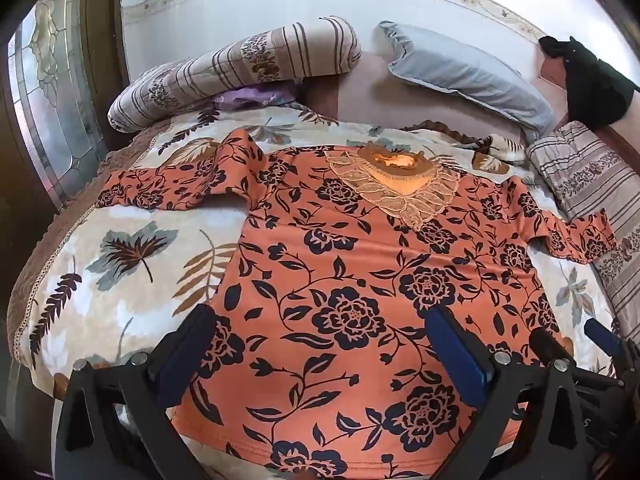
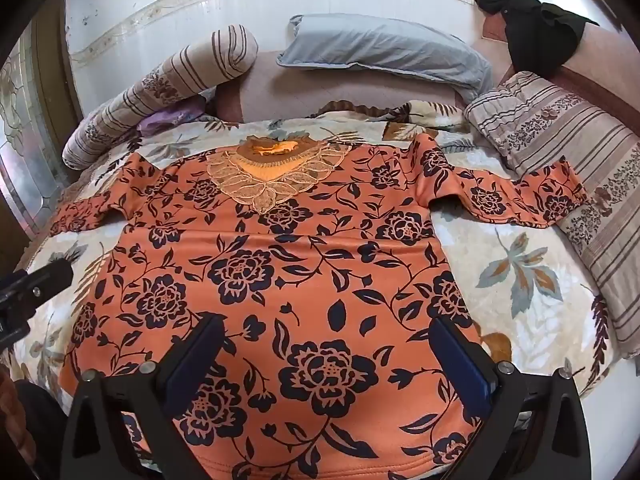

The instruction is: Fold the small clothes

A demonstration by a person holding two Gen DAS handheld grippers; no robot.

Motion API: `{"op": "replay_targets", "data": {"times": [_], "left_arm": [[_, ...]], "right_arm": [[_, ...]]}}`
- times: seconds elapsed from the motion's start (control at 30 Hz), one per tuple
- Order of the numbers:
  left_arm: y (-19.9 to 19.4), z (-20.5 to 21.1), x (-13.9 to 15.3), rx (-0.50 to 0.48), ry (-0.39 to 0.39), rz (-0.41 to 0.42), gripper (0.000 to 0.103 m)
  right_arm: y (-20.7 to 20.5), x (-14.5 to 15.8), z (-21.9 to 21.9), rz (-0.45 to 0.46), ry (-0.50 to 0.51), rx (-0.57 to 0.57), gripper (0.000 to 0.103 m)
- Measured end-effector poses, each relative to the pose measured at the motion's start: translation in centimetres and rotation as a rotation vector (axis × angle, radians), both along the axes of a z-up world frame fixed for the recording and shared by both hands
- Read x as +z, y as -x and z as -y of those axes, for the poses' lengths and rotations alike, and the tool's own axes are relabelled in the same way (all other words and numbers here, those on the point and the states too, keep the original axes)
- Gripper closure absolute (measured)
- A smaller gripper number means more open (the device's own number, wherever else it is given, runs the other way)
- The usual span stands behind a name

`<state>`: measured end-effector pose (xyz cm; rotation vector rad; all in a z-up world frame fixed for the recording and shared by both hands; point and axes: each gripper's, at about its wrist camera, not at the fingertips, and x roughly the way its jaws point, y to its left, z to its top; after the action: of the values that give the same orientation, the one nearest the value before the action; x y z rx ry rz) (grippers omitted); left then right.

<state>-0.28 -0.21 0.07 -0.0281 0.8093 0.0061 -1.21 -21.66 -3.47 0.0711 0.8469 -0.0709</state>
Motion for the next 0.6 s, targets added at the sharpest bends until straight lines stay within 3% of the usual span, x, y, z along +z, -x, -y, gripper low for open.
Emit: {"op": "replay_targets", "data": {"times": [0.07, 0.6], "left_arm": [[-0.15, -0.62, -0.67, 0.016, 0.031, -0.025, 0.0], [-0.31, -0.89, -0.34, 0.027, 0.028, -0.019, 0.0]], "right_arm": [[-0.1, 0.04, 0.0, 0.005, 0.002, 0.0, 0.0], [0.0, 0.66, -0.56, 0.041, 0.015, 0.001, 0.0]]}}
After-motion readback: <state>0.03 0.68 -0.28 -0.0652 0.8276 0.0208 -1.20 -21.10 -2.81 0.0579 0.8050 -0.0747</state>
